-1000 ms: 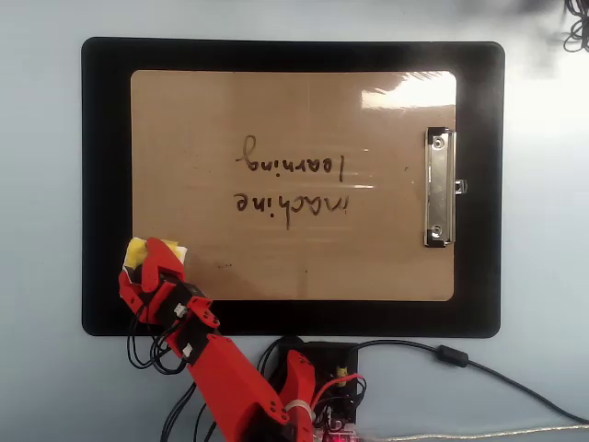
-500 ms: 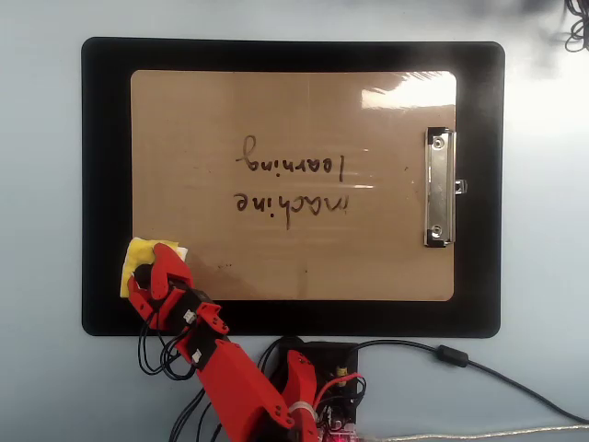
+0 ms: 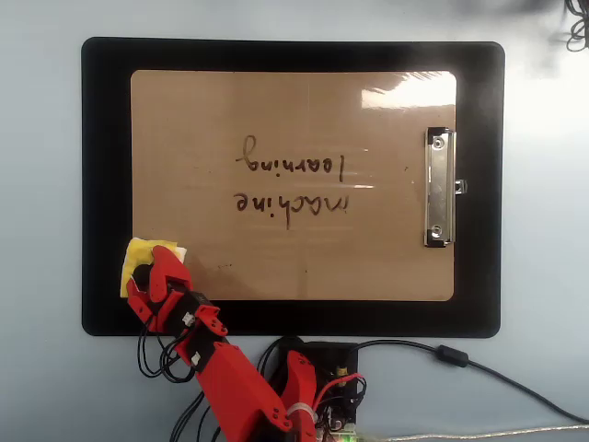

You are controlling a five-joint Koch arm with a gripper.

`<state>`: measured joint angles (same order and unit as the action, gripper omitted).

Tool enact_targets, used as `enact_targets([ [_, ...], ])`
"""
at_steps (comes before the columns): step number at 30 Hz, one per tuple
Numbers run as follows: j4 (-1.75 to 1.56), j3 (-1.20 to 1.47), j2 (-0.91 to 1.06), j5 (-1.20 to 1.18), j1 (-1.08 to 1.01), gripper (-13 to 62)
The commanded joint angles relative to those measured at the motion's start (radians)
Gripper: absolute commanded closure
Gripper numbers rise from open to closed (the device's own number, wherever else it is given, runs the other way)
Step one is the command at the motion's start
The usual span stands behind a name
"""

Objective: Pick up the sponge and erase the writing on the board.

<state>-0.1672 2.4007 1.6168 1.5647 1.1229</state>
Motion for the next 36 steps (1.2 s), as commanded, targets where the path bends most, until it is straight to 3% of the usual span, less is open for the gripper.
enact_targets([
  [1,-0.071,-0.011,-0.031,-0.002,0.020,15.8],
  [7,-0.295,-0.009,-0.152,-0.006,0.017,16.0],
  [19,-0.310,0.061,-0.127,-0.009,0.021,17.0],
  [36,-0.347,0.094,-0.106,-0.051,0.002,34.0],
])
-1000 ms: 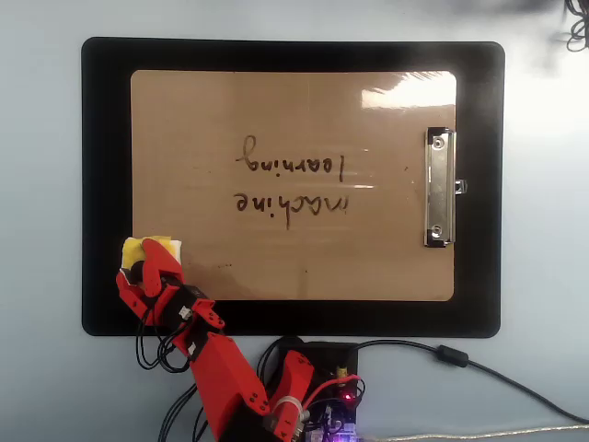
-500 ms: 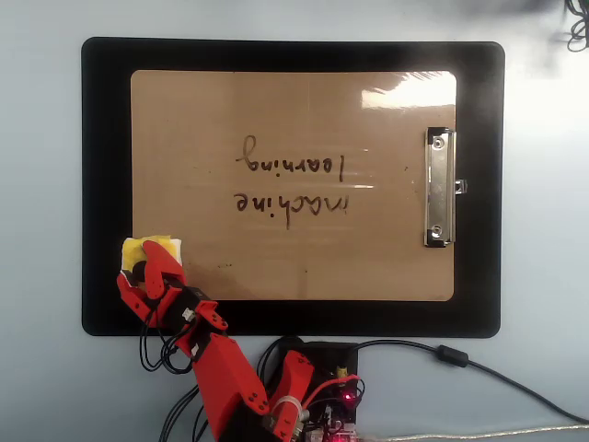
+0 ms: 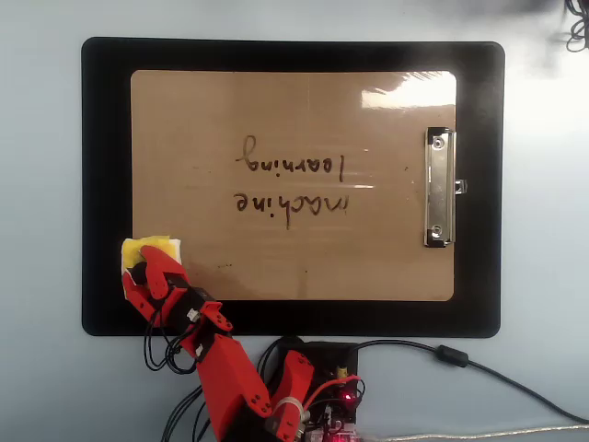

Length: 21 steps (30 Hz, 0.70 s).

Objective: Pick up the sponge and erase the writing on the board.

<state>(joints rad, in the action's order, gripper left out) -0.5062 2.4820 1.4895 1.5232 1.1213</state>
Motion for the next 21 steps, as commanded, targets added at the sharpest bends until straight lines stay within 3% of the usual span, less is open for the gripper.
enact_targets([
  [1,-0.008,0.011,0.021,-0.015,-0.011,34.4],
  [3,-0.006,0.009,0.021,-0.026,-0.028,35.2],
  [8,-0.006,0.018,0.046,-0.048,-0.058,51.9],
  [13,-0.006,0.032,0.075,-0.048,-0.109,57.7],
  [21,0.003,0.175,0.258,-0.034,-0.225,57.5],
])
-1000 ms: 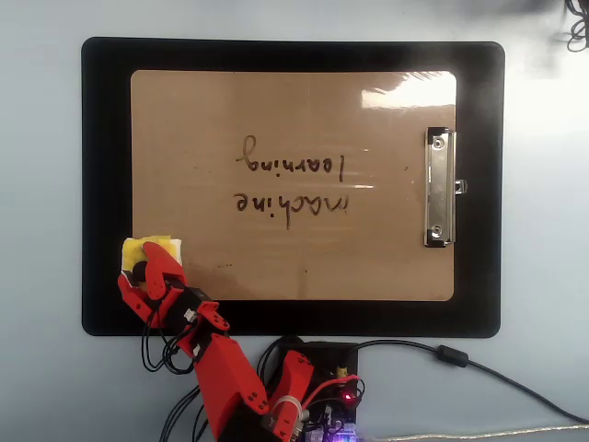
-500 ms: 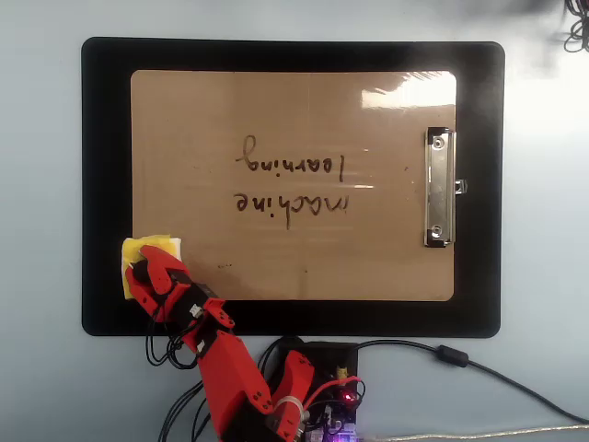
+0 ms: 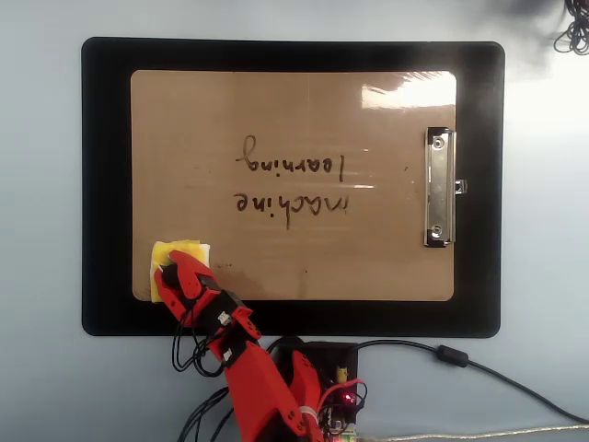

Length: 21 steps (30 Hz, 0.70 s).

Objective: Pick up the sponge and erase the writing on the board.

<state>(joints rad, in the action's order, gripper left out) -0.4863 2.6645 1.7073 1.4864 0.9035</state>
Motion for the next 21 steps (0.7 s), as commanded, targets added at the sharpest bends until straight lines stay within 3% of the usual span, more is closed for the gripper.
enact_targets([
  [1,-0.014,0.012,0.067,0.002,-0.023,57.5],
  [7,-0.009,0.120,0.222,-0.014,-0.127,57.5],
  [21,-0.012,0.107,0.241,-0.186,-0.741,57.5],
])
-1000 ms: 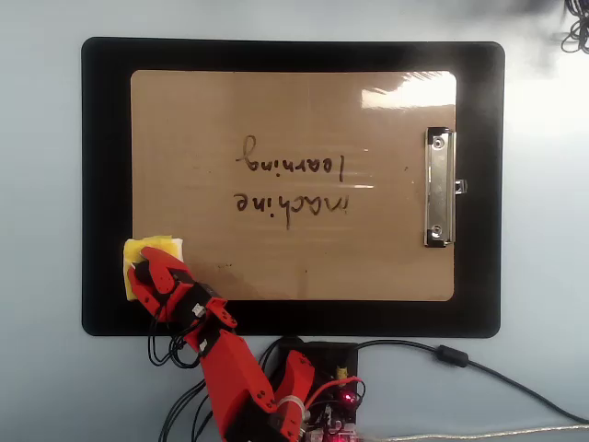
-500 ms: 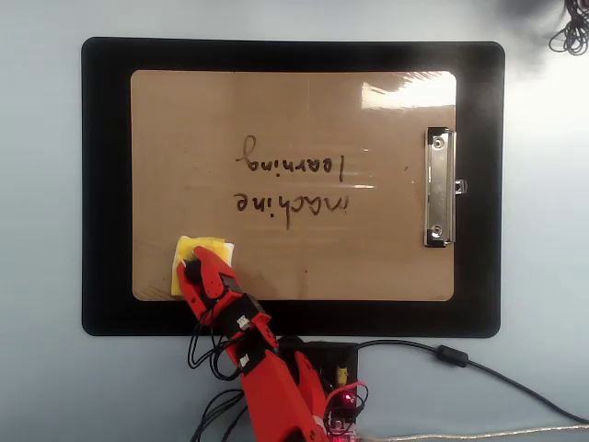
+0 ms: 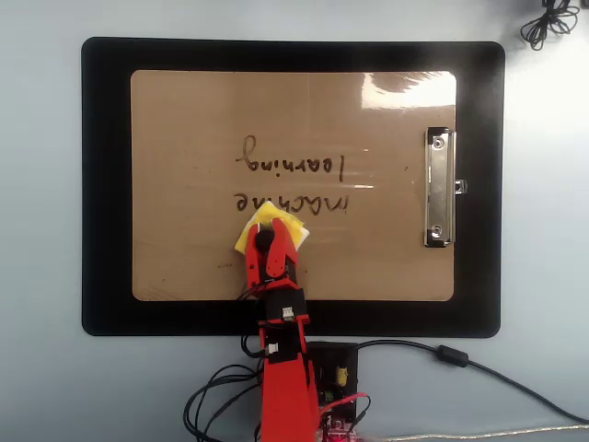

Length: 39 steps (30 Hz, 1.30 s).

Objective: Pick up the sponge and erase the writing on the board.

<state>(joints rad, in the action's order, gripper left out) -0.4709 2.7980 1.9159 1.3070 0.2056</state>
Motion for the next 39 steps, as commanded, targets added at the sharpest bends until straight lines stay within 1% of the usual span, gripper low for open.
enact_targets([
  [1,-0.028,-0.031,0.031,-0.003,-0.074,57.5],
  [5,-0.014,-0.025,0.029,0.017,-0.202,57.5],
  [9,0.103,-0.041,0.034,0.110,-0.305,57.5],
  [13,0.207,-0.049,0.037,0.149,-0.327,57.5],
  [18,0.213,-0.097,0.012,0.149,-0.341,57.5],
  [23,0.209,-0.261,-0.190,0.143,-0.341,57.5],
  [28,0.212,-0.558,-0.469,0.141,-0.341,57.5],
  [33,0.247,-0.782,-0.595,0.144,-0.334,57.5],
  [35,0.282,-0.742,-0.577,0.143,-0.337,57.5],
  [36,0.298,-0.670,-0.525,0.141,-0.339,57.5],
  [39,0.310,-0.382,-0.229,0.141,-0.342,57.5],
])
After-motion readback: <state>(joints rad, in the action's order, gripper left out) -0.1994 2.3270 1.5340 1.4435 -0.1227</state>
